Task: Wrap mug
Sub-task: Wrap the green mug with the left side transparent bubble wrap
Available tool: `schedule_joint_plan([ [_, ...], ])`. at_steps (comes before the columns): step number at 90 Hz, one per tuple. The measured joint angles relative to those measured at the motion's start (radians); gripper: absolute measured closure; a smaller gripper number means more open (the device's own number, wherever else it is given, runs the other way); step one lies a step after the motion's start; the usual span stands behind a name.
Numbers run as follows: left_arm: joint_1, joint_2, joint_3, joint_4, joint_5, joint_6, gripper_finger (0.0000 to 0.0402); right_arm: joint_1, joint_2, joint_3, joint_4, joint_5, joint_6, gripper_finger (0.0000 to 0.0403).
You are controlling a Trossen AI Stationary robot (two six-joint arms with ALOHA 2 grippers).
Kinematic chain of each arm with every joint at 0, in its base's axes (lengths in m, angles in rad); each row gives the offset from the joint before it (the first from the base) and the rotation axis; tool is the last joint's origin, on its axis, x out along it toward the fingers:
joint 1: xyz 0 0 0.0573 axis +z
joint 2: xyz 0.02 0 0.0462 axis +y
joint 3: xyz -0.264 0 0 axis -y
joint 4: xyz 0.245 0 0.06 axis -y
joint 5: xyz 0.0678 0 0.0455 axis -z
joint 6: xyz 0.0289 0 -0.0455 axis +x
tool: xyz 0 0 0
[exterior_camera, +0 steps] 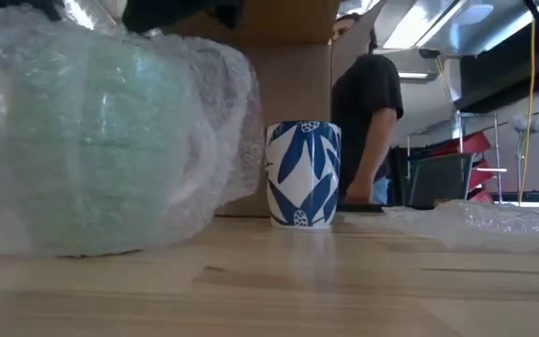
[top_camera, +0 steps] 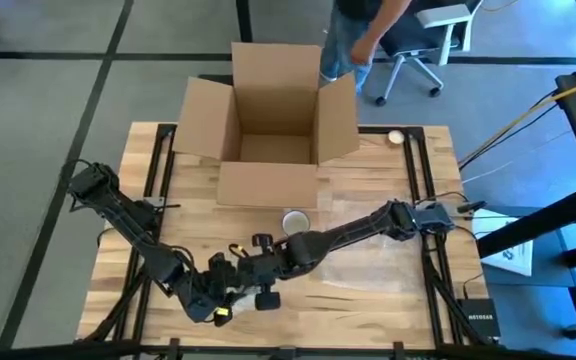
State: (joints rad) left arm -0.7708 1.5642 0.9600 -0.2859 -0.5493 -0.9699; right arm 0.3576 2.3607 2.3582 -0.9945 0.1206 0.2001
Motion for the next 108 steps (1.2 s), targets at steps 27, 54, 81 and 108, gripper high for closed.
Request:
schedule_joint_plan([
  [27, -0.002, -0.001, 0.000, 0.003, 0.065, 0.005, 0.0290, -0.005, -0.024, -0.058, -0.227, 0.141, -0.033, 0.0402],
  [54, -0.002, -0.002, 0.000, 0.008, 0.086, 0.015, 0.0290, 0.008, -0.019, -0.212, 0.042, 0.007, -0.040, 0.0402],
  [81, 0.015, -0.003, 0.001, 0.018, 0.120, 0.027, 0.0290, 0.044, -0.019, -0.244, 0.133, -0.017, 0.044, 0.0402],
  [108, 0.060, -0.025, 0.016, 0.024, 0.146, 0.000, 0.0290, 0.049, -0.019, -0.244, 0.169, -0.019, 0.056, 0.0402],
])
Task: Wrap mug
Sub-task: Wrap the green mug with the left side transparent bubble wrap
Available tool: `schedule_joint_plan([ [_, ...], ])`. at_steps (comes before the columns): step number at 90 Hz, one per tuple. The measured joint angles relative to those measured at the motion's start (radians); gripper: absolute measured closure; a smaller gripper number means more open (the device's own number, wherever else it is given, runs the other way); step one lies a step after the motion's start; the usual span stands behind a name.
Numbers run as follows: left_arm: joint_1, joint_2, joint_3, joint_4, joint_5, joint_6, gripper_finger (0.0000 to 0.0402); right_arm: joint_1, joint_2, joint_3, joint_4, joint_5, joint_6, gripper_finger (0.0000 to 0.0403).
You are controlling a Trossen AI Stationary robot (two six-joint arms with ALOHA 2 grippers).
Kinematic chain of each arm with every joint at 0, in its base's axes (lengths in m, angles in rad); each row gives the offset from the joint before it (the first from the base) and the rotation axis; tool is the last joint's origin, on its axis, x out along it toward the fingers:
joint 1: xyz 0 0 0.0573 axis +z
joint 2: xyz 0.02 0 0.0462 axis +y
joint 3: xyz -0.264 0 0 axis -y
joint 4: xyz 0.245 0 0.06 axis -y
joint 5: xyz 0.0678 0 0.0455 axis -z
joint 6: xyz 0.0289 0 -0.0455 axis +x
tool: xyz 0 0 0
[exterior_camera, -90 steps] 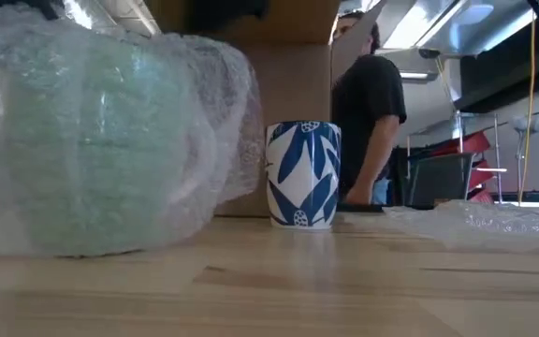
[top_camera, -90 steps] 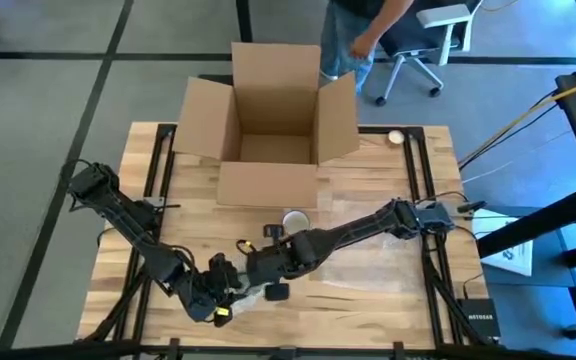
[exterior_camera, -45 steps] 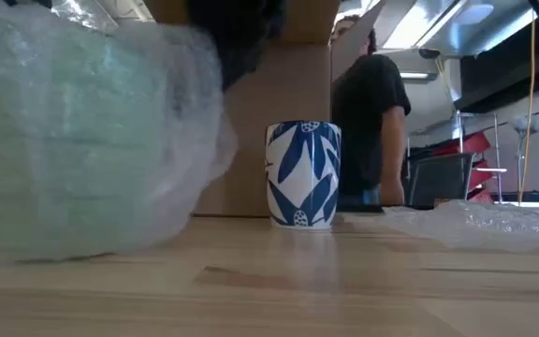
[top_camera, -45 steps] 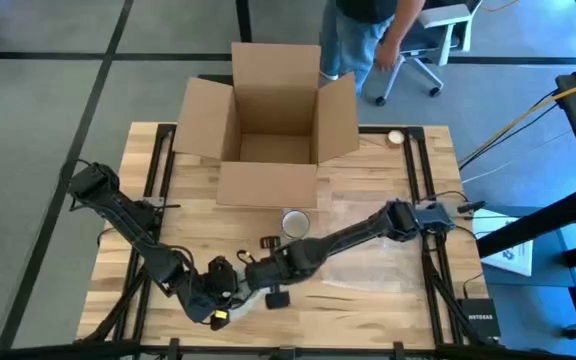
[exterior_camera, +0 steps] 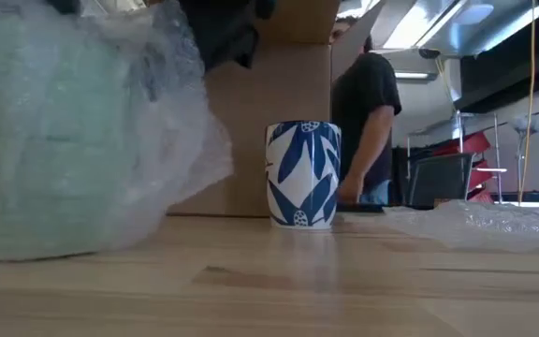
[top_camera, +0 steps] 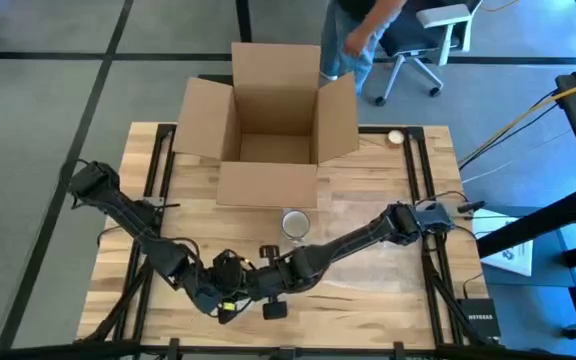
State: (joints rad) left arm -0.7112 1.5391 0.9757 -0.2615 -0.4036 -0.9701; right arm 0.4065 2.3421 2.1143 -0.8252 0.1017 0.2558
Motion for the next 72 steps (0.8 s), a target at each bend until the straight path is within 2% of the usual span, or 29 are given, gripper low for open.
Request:
schedule_joint_plan([
  [14, -0.012, -0.033, 0.001, -0.065, 0.015, -0.022, 0.0290, 0.000, 0.000, 0.000, 0.002, 0.013, 0.000, 0.0402],
  [33, -0.005, -0.064, 0.004, -0.173, -0.026, -0.059, 0.0290, 0.000, 0.000, 0.000, 0.014, 0.019, -0.003, 0.0402],
  [48, 0.033, -0.019, 0.000, -0.206, -0.018, -0.048, 0.0290, 0.000, 0.000, 0.000, 0.022, 0.019, -0.006, 0.0402],
  [72, 0.065, 0.096, 0.005, -0.169, 0.023, -0.017, 0.0290, 0.000, 0.000, 0.000, 0.065, 0.021, -0.007, 0.0402],
])
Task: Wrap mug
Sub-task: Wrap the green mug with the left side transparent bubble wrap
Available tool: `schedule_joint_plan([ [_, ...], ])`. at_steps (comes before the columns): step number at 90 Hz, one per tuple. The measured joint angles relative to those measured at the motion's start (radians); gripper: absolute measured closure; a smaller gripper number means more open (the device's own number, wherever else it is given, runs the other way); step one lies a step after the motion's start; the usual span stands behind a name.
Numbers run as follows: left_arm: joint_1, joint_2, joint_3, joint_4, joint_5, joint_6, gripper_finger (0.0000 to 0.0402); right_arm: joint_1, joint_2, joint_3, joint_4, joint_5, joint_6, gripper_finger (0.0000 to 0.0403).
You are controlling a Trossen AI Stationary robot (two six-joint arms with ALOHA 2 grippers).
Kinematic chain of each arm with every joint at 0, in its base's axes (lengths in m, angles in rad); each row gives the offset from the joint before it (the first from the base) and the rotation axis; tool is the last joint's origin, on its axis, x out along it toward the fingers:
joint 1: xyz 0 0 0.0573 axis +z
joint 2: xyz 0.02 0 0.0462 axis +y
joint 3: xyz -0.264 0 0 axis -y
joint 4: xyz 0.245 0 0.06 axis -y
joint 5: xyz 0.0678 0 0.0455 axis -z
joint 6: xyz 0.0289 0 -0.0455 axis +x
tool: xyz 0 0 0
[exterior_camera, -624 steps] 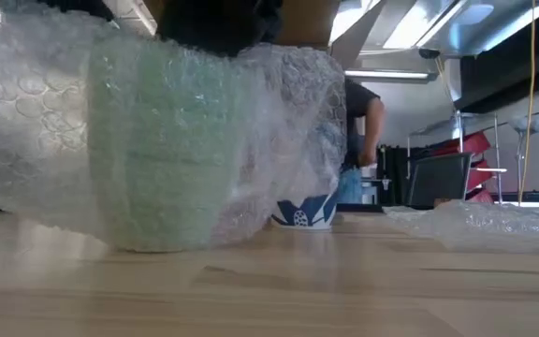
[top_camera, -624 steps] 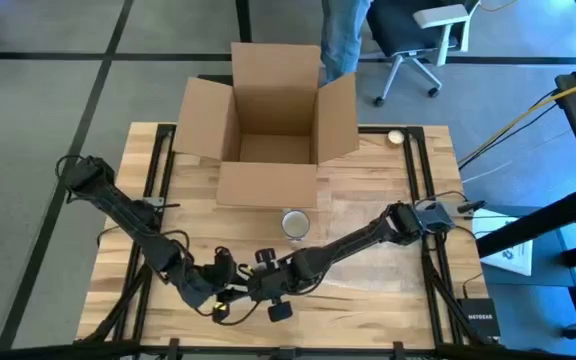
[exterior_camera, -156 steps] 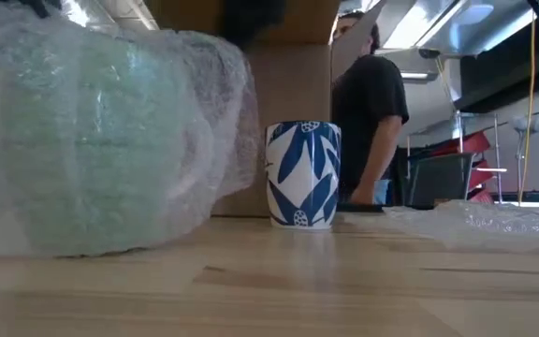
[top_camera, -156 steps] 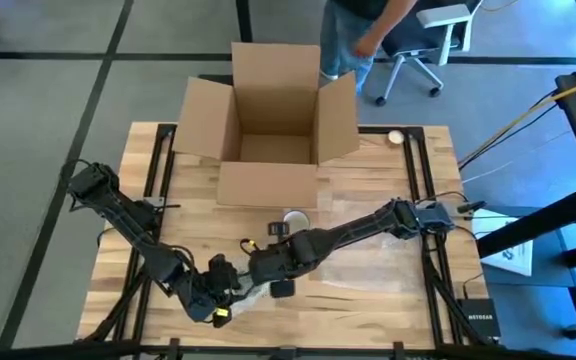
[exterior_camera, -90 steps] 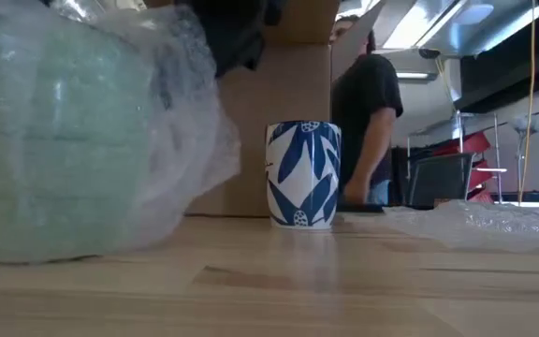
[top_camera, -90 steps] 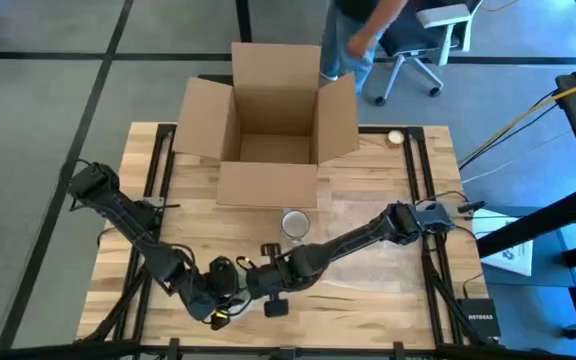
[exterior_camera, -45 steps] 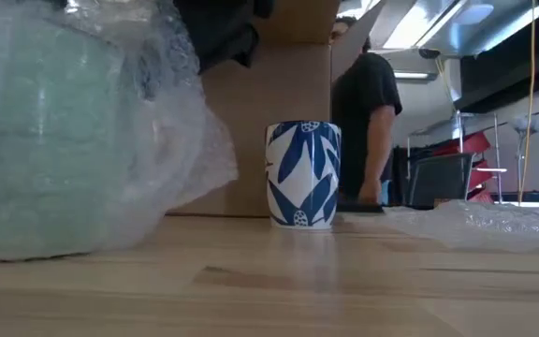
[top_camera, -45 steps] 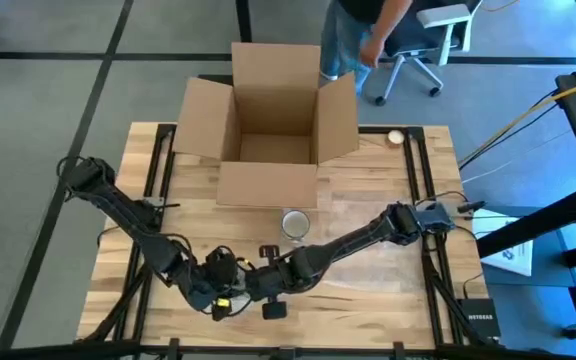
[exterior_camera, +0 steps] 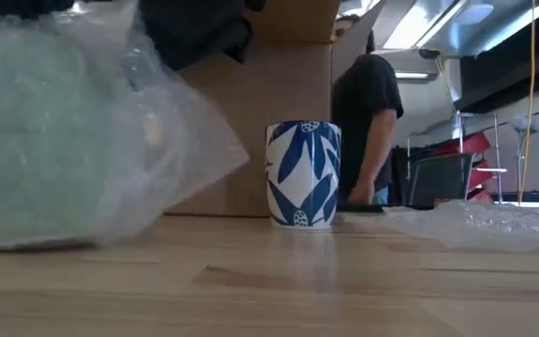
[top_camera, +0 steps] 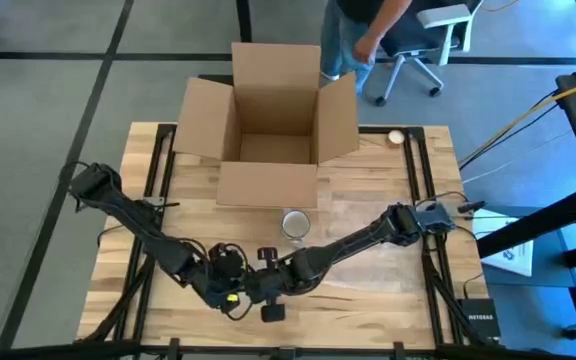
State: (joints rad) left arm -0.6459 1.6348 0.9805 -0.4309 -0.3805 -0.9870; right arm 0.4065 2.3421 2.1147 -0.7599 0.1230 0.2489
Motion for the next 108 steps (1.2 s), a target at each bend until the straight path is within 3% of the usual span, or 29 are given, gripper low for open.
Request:
schedule_joint_plan([
  [32, 0.004, 0.050, 0.001, 0.059, 0.018, 0.034, 0.0291, 0.002, -0.002, -0.076, 0.072, -0.009, 0.005, 0.0402],
  [67, -0.023, -0.081, 0.040, 0.039, 0.015, 0.133, 0.0290, 0.001, -0.002, -0.084, 0.054, -0.003, 0.007, 0.0402],
  [108, 0.007, -0.086, 0.039, 0.037, 0.042, 0.233, 0.0290, 0.001, -0.002, -0.084, 0.054, -0.001, 0.008, 0.0402],
])
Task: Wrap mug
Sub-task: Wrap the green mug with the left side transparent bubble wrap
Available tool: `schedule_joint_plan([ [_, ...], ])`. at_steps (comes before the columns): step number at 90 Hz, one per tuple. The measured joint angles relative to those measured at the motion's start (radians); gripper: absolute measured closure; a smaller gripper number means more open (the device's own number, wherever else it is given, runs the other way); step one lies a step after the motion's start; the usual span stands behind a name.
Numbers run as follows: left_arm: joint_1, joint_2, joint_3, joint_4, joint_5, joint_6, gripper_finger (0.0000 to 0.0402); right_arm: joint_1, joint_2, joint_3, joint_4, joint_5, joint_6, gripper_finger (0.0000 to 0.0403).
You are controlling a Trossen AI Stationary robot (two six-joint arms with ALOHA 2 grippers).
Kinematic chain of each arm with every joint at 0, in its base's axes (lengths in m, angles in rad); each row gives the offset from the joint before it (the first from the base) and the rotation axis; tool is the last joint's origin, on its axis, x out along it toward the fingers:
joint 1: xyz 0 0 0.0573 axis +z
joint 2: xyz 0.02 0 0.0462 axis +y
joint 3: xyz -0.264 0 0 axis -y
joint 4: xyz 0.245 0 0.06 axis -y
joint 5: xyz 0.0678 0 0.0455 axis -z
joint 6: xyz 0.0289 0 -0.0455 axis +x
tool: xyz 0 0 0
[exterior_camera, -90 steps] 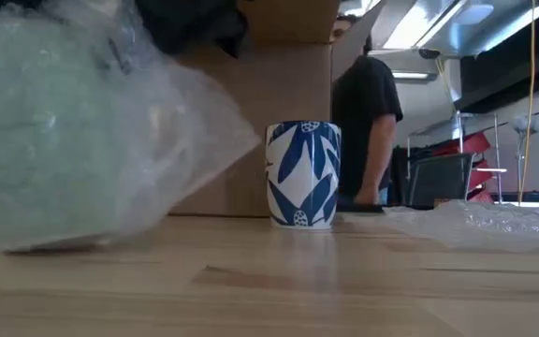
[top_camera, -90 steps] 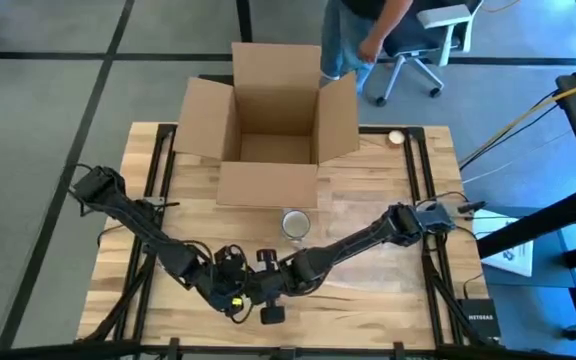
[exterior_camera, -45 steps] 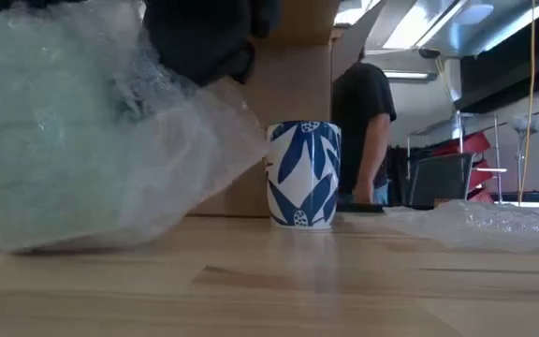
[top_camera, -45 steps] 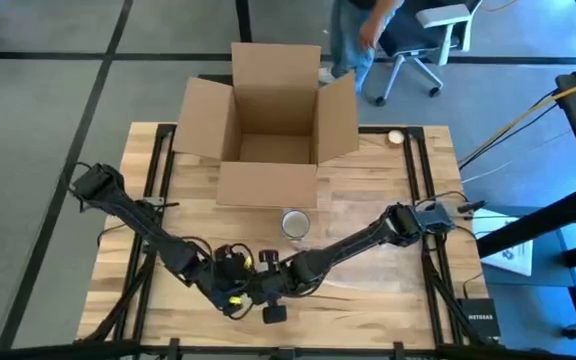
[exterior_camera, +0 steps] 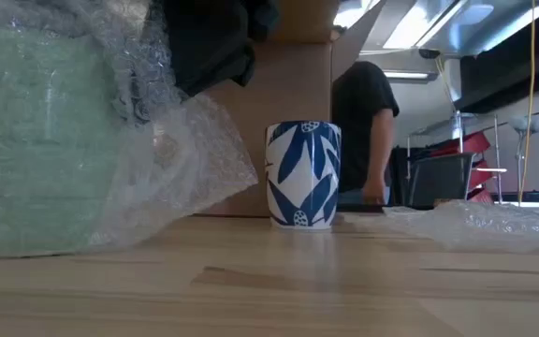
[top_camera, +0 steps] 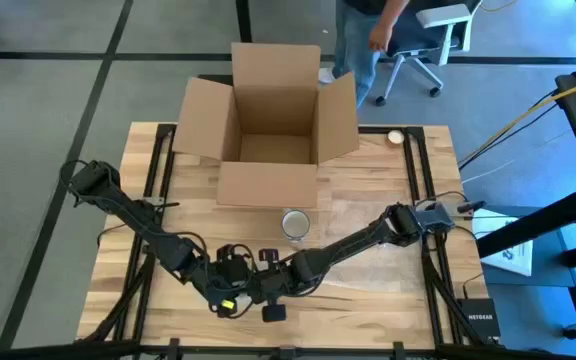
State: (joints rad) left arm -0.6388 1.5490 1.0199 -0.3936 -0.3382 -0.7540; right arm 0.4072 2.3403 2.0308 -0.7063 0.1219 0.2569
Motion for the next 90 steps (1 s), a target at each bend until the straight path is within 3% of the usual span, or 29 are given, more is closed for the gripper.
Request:
schedule_joint_plan([
  [22, 0.021, -0.044, 0.002, -0.044, 0.102, 0.091, 0.0290, 0.001, 0.000, 0.000, 0.000, -0.001, 0.000, 0.0402],
  [62, 0.008, -0.222, 0.003, -0.182, 0.056, 0.126, 0.0290, 0.001, 0.001, 0.000, 0.001, -0.002, -0.002, 0.0402],
  [78, -0.027, -0.220, 0.003, -0.178, 0.153, 0.037, 0.0290, 0.001, 0.001, 0.000, 0.000, -0.002, -0.002, 0.0402],
  [90, -0.049, -0.146, 0.003, -0.180, 0.117, 0.008, 0.0290, 0.001, 0.001, 0.000, 0.000, -0.002, -0.003, 0.0402],
])
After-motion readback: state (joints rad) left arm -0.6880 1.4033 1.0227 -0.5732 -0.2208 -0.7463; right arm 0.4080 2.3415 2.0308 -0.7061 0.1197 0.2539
